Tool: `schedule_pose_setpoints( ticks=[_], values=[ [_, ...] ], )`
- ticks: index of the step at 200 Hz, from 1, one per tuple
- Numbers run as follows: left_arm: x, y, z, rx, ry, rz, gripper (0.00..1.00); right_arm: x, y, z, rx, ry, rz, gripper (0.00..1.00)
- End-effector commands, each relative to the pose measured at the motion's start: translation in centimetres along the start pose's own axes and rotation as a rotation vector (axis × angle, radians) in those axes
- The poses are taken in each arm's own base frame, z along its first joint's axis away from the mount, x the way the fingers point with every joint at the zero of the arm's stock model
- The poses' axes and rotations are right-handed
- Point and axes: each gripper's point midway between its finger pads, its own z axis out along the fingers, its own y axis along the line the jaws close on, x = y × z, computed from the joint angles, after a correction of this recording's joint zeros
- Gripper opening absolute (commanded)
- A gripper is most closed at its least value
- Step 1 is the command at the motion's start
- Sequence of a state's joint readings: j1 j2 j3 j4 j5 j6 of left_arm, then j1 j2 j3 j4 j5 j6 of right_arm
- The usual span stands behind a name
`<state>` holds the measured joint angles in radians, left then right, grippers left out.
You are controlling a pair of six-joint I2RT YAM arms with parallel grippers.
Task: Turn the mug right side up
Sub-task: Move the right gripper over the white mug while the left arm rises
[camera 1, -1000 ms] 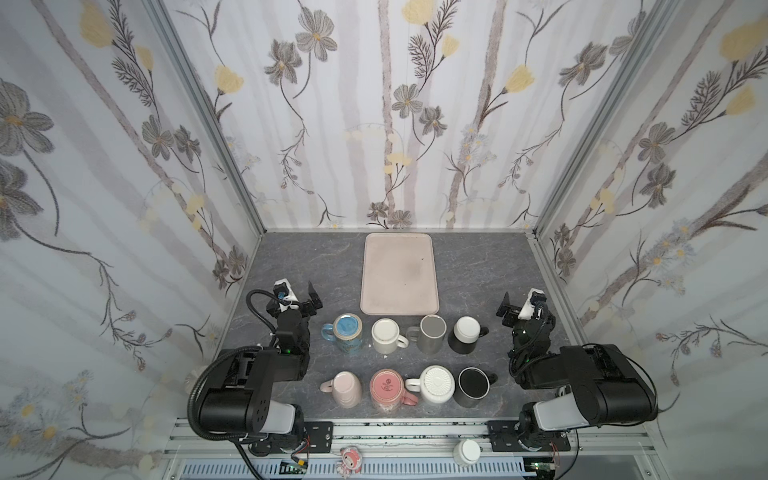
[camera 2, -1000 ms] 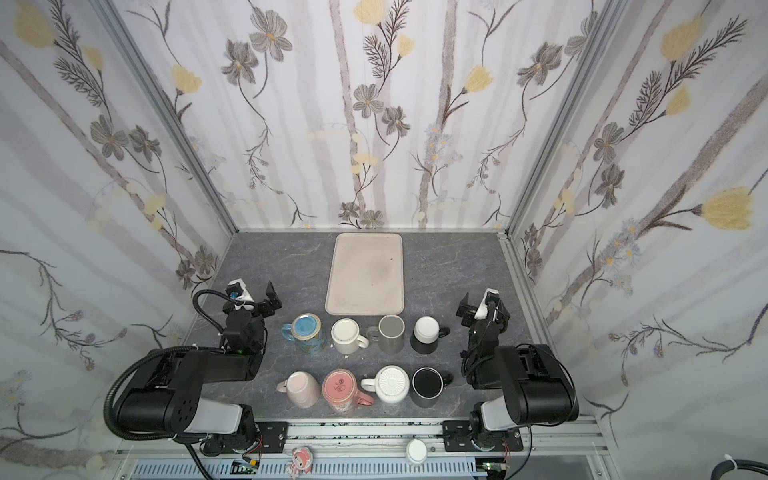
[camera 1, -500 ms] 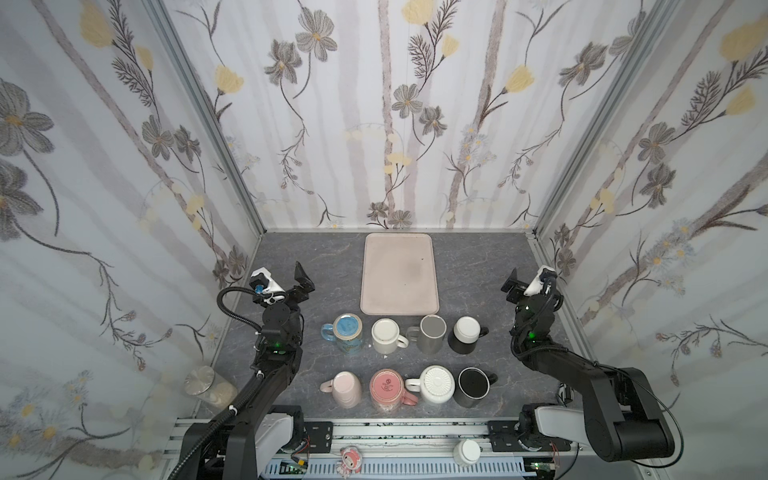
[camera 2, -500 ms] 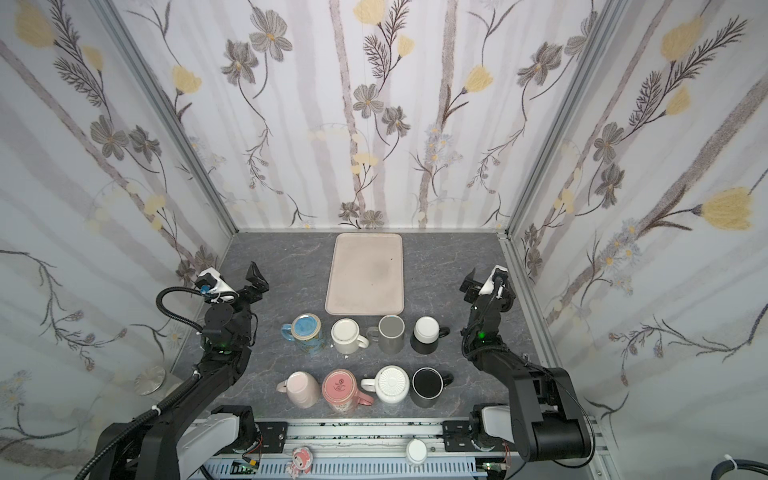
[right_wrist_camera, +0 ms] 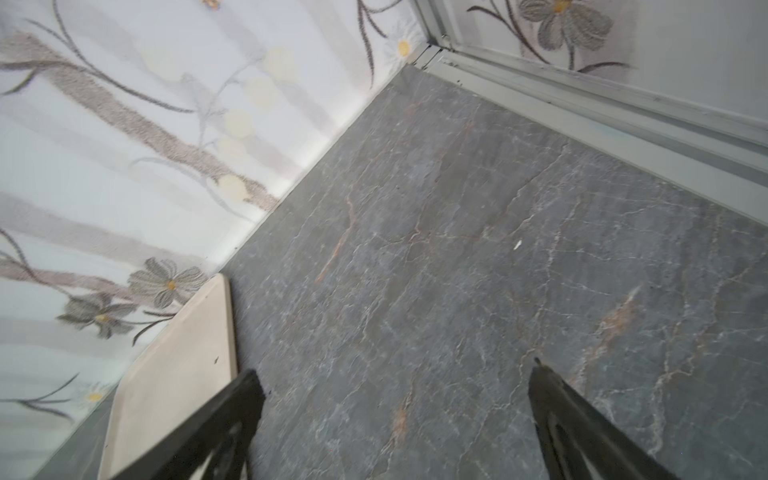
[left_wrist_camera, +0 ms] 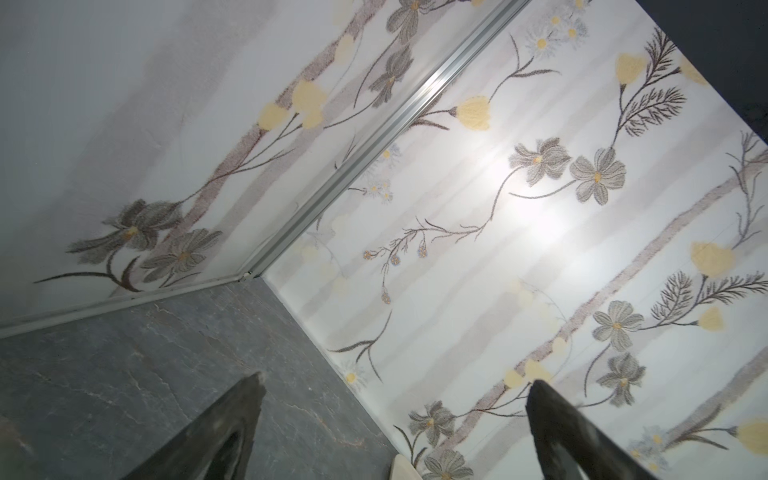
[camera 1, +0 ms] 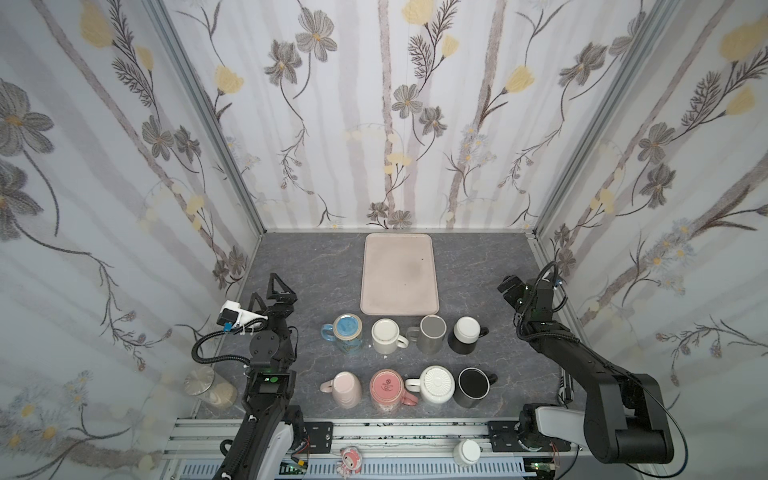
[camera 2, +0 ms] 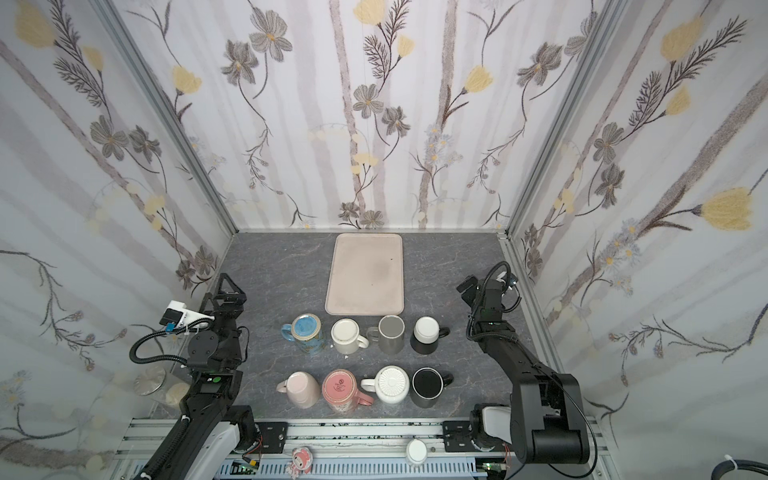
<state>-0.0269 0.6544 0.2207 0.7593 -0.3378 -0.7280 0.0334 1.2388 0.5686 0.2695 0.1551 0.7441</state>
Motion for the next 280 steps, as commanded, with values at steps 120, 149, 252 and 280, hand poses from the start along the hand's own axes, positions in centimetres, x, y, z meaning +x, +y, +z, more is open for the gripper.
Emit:
schedule_pose_setpoints(
  ticks=[120, 149, 252, 280],
  values=[
    [6.0, -4.8, -2.8, 0.237, 0.432, -0.123, 0.94, 11.0, 2.9, -10.2, -0.013, 0.437, -0.401, 0.97],
    [6.7, -4.8, -2.8, 0.233, 0.473, -0.098, 0.92, 11.8, 2.7, -12.1, -0.015, 0.478, -0.427, 0.85],
    [7.5, -4.5, -2.3, 0.210, 0.501, -0.077, 0.95, 14.6, -0.7, -11.3, 0.114, 0.559, -0.521, 0.39],
    [7.5, -4.4, -2.4, 0.206, 0.504, -0.069, 0.97, 15.6, 0.4, -11.1, 0.069, 0.568, -0.517, 0.36]
  ],
)
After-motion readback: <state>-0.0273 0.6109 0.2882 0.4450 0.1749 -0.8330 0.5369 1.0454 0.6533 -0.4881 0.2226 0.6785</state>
